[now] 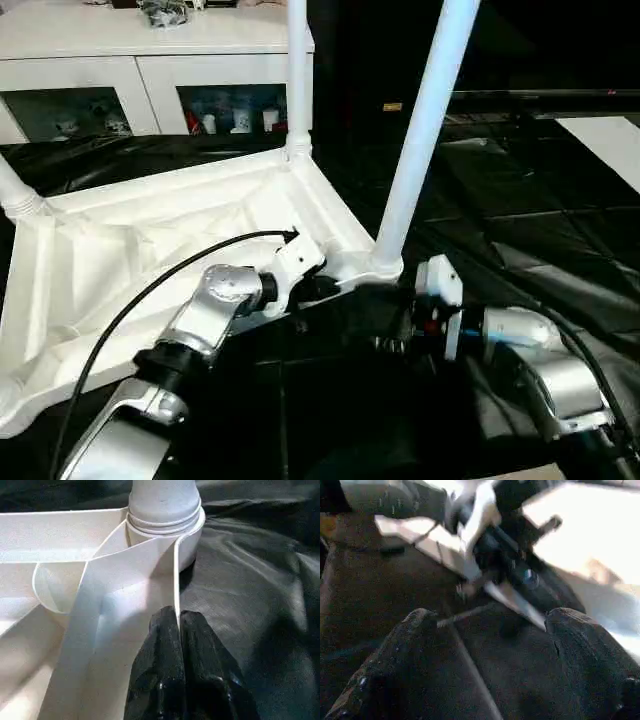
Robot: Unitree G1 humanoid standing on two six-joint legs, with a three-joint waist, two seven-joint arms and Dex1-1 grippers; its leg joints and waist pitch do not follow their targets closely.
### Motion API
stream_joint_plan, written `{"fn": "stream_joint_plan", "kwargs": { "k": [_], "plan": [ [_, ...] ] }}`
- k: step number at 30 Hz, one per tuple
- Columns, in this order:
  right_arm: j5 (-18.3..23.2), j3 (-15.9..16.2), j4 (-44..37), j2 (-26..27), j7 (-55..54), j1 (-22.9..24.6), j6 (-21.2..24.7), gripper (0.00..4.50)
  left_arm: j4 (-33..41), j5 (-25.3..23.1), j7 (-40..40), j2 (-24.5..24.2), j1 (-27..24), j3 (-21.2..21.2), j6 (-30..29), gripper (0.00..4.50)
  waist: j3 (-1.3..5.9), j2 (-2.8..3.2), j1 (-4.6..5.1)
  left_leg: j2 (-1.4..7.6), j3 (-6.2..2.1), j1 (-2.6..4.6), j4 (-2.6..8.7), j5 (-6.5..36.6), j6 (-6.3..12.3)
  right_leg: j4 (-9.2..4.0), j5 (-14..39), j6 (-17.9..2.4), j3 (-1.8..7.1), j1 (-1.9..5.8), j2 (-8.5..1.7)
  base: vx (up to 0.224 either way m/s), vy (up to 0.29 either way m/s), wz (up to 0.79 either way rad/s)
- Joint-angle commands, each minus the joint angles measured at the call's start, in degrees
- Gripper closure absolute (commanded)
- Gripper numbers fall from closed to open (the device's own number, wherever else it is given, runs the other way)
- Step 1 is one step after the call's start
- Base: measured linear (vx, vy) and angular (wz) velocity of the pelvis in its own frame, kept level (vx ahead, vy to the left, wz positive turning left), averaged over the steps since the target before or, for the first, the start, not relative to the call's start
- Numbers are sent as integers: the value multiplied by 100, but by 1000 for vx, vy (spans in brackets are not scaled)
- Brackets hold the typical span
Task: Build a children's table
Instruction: Rotate leg to tighten
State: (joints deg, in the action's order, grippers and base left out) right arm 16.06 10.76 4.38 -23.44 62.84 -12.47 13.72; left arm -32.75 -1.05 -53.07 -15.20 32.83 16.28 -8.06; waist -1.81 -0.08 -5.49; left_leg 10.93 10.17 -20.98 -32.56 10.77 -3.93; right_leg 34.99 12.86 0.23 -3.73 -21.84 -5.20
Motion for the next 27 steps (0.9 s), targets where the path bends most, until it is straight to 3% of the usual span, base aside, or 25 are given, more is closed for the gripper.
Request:
{"fn": "stream_joint_plan", "kwargs": {
  "k": [1, 2, 5, 8, 15, 16, 21, 27],
  "plan": [
    [31, -50, -109, -145, 72, 3, 136, 71, -6, 71, -319, -57, -222, 153, 52, 450, 249, -56, -22, 251, -70, 26, 348, 741, 446, -402, 333, -1231, 253, 249, -345, 0, 0, 0],
    [75, -89, -101, -236, 131, 0, 247, 43, 73, 97, -452, -126, -274, 174, 63, 450, 248, -49, -12, 255, -72, 28, 349, 751, 443, -401, 301, -1243, 251, 250, -335, 0, 0, 0],
    [287, -294, -124, -532, 322, 3, 556, 31, 331, 166, -871, -400, -432, 237, 3, 450, 261, -37, -11, 257, -73, 34, 341, 719, 460, -376, 122, -1310, 253, 260, -334, 0, 0, 0],
    [217, -344, -73, -801, 459, 21, 459, 7, 476, 207, -1106, -584, -508, 236, -84, 450, 272, -47, -12, 248, -61, 32, 311, 626, 508, -344, -105, -1386, 250, 266, -331, 0, 0, 0],
    [-175, -404, 315, -1307, 523, -98, -87, 7, 884, 364, -1595, -952, -653, 236, -379, 450, 274, -66, 23, 236, -41, 35, 280, 545, 589, -327, -160, -1495, 245, 265, -327, 0, 0, 0],
    [-162, -408, 345, -1300, 522, -130, -94, 7, 930, 378, -1644, -972, -666, 257, -402, 450, 270, -88, 26, 241, -38, 36, 283, 552, 604, -328, -149, -1509, 246, 269, -323, 0, 0, 0],
    [-138, -332, 510, -1077, 390, -343, -123, 7, 1110, 420, -1722, -968, -708, 311, -516, 450, 284, -74, 30, 242, -38, 39, 259, 432, 699, -291, -302, -1574, 243, 264, -310, 0, 0, 0],
    [-475, -55, 1039, -669, 148, -697, -515, 7, 1164, 389, -1747, -932, -708, 386, -559, 450, 289, -39, 36, 250, -34, 70, 262, 572, 544, -292, -152, -1617, 244, 244, -310, 0, 0, 0]
  ]
}}
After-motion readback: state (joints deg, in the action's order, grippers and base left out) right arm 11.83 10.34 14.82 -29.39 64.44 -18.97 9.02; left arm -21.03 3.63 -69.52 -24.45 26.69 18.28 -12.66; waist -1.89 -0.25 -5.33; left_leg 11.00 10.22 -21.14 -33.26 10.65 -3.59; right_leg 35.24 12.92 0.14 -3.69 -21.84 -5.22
